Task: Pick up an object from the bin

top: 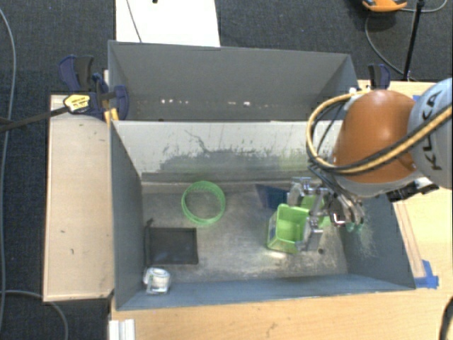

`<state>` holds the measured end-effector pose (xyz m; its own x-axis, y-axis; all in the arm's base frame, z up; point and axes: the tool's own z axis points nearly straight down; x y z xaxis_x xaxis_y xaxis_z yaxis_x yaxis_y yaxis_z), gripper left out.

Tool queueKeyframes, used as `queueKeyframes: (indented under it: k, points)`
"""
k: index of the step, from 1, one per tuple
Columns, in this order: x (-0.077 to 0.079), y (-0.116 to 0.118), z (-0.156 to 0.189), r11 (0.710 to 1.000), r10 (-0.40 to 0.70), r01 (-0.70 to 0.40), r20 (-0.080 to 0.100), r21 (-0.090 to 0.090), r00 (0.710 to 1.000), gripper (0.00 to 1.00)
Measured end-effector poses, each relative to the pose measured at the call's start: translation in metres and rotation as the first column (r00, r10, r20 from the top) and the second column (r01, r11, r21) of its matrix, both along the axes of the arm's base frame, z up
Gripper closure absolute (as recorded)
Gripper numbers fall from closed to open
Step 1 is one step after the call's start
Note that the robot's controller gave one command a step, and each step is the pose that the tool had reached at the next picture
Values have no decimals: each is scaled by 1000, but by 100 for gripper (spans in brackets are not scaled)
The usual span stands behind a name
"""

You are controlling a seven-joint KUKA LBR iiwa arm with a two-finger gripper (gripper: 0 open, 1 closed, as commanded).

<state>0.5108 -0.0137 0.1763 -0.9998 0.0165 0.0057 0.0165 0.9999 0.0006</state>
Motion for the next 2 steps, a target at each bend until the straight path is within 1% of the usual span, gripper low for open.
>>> queueKeyframes:
  k: [1,2]
  points:
    - [2,0,4,1000,1,-1,8,0,1000,0]
    - [5,-1,-35,999,53,-53,15,-1,998,0]
